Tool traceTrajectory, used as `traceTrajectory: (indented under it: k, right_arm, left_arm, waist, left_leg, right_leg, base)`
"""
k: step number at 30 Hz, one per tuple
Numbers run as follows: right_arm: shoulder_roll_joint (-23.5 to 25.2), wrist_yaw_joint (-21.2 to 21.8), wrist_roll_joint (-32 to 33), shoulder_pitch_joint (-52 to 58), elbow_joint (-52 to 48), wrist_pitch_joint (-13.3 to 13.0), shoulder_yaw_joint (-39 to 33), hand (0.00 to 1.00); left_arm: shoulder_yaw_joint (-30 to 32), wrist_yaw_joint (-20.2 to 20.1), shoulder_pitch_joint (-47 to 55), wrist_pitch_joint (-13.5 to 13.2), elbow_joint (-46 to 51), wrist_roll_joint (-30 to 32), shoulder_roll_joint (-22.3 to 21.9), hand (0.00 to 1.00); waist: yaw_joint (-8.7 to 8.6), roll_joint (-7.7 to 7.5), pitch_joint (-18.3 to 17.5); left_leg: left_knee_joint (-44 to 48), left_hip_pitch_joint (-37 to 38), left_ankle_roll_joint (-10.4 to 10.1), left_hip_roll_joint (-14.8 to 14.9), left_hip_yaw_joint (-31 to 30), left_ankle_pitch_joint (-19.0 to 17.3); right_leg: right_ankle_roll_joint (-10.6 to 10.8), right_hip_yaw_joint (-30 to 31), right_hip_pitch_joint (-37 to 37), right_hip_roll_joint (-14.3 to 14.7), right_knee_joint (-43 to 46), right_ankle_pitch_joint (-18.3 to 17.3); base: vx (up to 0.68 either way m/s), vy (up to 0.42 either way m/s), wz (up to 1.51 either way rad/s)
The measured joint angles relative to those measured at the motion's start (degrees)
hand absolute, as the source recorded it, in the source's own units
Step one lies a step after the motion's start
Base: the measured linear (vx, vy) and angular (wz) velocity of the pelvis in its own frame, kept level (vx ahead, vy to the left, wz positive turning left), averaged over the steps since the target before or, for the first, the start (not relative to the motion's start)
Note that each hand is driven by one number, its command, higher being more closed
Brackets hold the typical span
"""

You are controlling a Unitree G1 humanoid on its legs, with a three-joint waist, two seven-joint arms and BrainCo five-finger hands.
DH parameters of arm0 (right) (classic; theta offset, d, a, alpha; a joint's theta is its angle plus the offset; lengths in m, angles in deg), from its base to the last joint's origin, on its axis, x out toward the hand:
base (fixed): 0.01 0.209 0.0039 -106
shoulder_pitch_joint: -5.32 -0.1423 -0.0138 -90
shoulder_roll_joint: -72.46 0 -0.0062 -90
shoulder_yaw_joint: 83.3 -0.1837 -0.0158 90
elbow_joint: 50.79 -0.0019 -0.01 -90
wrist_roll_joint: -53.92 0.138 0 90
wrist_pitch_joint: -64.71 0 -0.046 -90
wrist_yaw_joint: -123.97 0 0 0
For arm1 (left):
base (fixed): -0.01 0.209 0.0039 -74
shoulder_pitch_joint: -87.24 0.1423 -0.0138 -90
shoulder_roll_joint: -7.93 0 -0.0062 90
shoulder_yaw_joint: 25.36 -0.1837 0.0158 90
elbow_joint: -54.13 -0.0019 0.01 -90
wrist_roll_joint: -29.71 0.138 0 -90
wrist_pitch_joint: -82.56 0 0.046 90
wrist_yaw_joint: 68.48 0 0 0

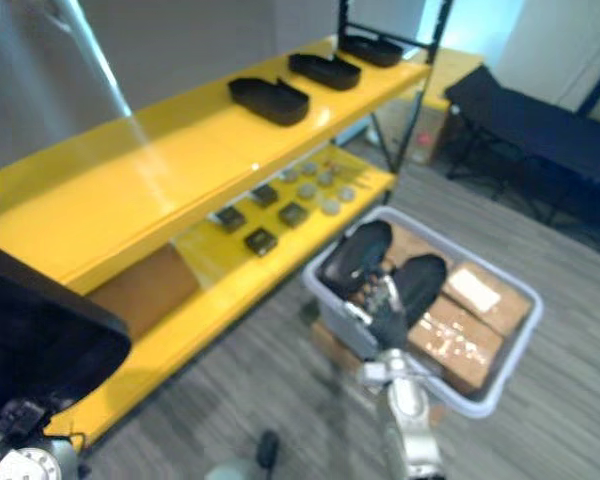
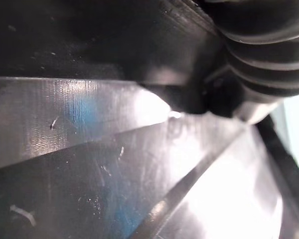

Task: Walk over and take plastic housings, then place them on the shelf

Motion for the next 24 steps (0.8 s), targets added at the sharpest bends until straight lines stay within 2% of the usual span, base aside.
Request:
traceTrajectory:
  k: [3, 4, 5, 6, 7, 8, 9, 11, 13, 14, 16, 17, 20, 24]
  right_arm:
    - [-0.4, -0.7, -1.9, 0.0, 0.0, -0.2, -0.9, 0.00]
    - [-0.6, -0.7, -2.4, 0.0, 0.0, -0.2, -2.2, 0.00]
    - [-0.7, -0.7, -2.6, -0.1, 0.0, -0.2, -2.4, 0.00]
    - [-1.1, -0.8, -3.8, 0.0, -0.3, -0.2, -3.8, 0.00]
    - [-1.3, -0.8, -4.5, 0.0, -0.8, -0.2, -4.6, 0.00]
    - [-1.8, -0.8, -4.5, 0.0, -1.9, -0.2, -6.3, 0.00]
    - [-2.3, -0.7, -4.5, 0.0, -3.0, -0.3, -7.8, 0.00]
    - [-3.1, -0.4, -4.6, 0.1, -4.8, -0.3, -8.4, 0.00]
    - [-3.3, 0.3, -4.6, -0.3, -5.4, -0.3, -8.3, 0.00]
    - [-3.4, 0.8, -4.6, -0.9, -5.8, -0.3, -8.3, 0.00]
    - [-4.2, 1.3, -4.6, -1.5, -5.9, -0.3, -8.4, 0.00]
    - [-4.8, 1.8, -4.6, -1.6, -5.9, -0.3, -8.6, 0.00]
    - [-4.6, 1.8, -4.6, -0.1, -6.1, -0.2, -8.9, 0.00]
    - [-3.4, 2.1, -4.5, 3.2, -6.3, -0.3, -9.1, 0.00]
  left_arm:
    - [-0.5, -1.4, -2.1, -1.8, 1.0, 1.6, 1.1, 1.00]
    - [-1.4, -2.5, -4.1, -2.6, 1.1, 2.0, 3.5, 1.00]
    - [-1.6, -2.8, -4.4, -2.7, 1.1, 2.0, 4.2, 1.00]
    - [-2.8, -3.7, -6.2, -3.2, 1.1, 2.0, 7.4, 1.00]
    - [-3.5, -4.3, -7.2, -3.4, 1.0, 2.0, 8.7, 1.00]
    - [-5.1, -5.7, -9.4, -3.9, 0.9, 2.0, 10.6, 1.00]
    - [-6.9, -6.7, -11.6, -4.7, -0.1, 1.9, 11.9, 1.00]
    - [-8.6, -8.0, -14.1, -4.8, -2.9, 1.9, 12.1, 1.00]
    - [-8.9, -8.0, -14.0, -4.5, -4.5, 1.9, 12.0, 1.00]
    - [-8.9, -8.0, -13.8, -3.9, -5.4, 1.9, 11.7, 1.00]
    - [-9.9, -7.4, -12.3, -3.1, -6.2, 2.9, 11.2, 1.00]
    - [-10.6, -7.4, -11.3, -3.0, -6.2, 4.0, 11.1, 1.00]
    - [-11.7, -8.1, -9.9, -2.9, -6.1, 4.4, 11.0, 1.00]
    - [-11.1, -7.2, -7.0, -2.8, -5.8, 4.5, 9.0, 1.00]
  waist:
    - [-0.61, 0.00, 0.0]
    - [-0.98, 0.08, 0.0]
    - [-0.99, 0.07, 0.0]
    - [-1.20, -0.01, -0.1]
    - [-1.63, 0.00, -0.1]
    - [-2.95, 0.26, -0.1]
    - [-3.88, 0.57, 0.0]
    - [-4.58, 0.75, 0.0]
    - [-4.31, 0.49, -0.1]
    - [-4.00, -0.41, -0.5]
    - [-3.84, 0.64, -0.8]
    - [-3.81, 1.92, -0.5]
    - [-4.39, 3.14, -0.2]
    - [-4.89, 2.49, 1.0]
  left_leg:
    - [0.0, 0.1, 0.8, -0.5, 0.0, -0.8]
    - [0.0, 0.3, 1.3, -1.2, -0.6, -0.9]
    - [0.0, 0.3, 1.4, -1.3, -0.8, -1.0]
    - [0.1, 0.3, 2.0, -2.0, -2.4, -0.7]
    - [0.2, 0.5, 2.2, -2.4, -3.5, -0.3]
    - [0.3, 0.2, 2.5, -2.8, -6.7, 0.4]
    - [0.3, 0.1, 2.7, -2.8, -9.5, 0.7]
    - [0.4, 0.3, 2.7, -3.1, -12.6, 1.0]
    - [0.4, 0.3, 2.6, -3.7, -13.0, 1.0]
    - [0.4, 0.3, 2.4, -4.6, -12.9, 1.2]
    - [0.4, -0.1, 2.1, -5.2, -12.4, 1.3]
    - [0.4, -0.5, 1.9, -4.8, -12.1, 1.4]
    - [1.3, -0.9, 1.4, -3.2, -7.8, 0.2]
    - [6.1, -1.2, 1.4, -2.5, -3.2, -3.2]
  right_leg:
    - [0.0, 0.4, -0.2, -1.7, 3.2, 0.0]
    - [-0.1, 2.1, -0.5, -2.7, 5.8, 0.0]
    - [-0.1, 2.7, -0.5, -3.0, 6.3, 0.0]
    - [-0.2, 6.0, -1.3, -3.8, 9.0, 0.0]
    - [-0.6, 7.8, -1.7, -4.0, 10.5, 0.2]
    - [-2.2, 11.5, -3.0, -4.0, 14.1, 0.8]
    - [-4.6, 16.0, -4.2, -2.8, 16.4, -3.7]
    - [-5.1, 18.1, -4.8, 0.0, 16.0, -8.3]
    - [-5.3, 18.0, -6.1, 0.6, 13.9, -9.1]
    - [-5.3, 18.0, -6.7, 1.2, 11.0, -8.6]
    - [-3.5, 18.3, -6.0, 1.3, 8.2, -8.6]
    - [-2.3, 18.1, -5.5, 1.6, 6.5, -7.8]
    - [-1.4, 18.0, -4.4, 2.4, 5.0, -7.4]
    - [-1.4, 19.2, -3.0, 2.1, 5.7, -8.1]
  base:
    - [0.07, 0.053, 0.35]
    - [0.07, 0.073, 0.47]
    - [0.09, 0.083, 0.54]
    - [0.07, 0.047, 0.46]
    - [0.13, 0.062, 0.92]
    - [0.14, 0.015, 1.14]
    - [0.13, -0.013, 1.19]
    - [0.08, -0.084, 0.94]
    - [0.03, -0.087, 0.37]
    - [0.01, -0.125, 0.06]
    - [0.01, -0.107, -0.05]
    - [-0.06, -0.045, -0.12]
    - [-0.07, -0.046, -0.10]
    - [-0.04, -0.016, -0.16]
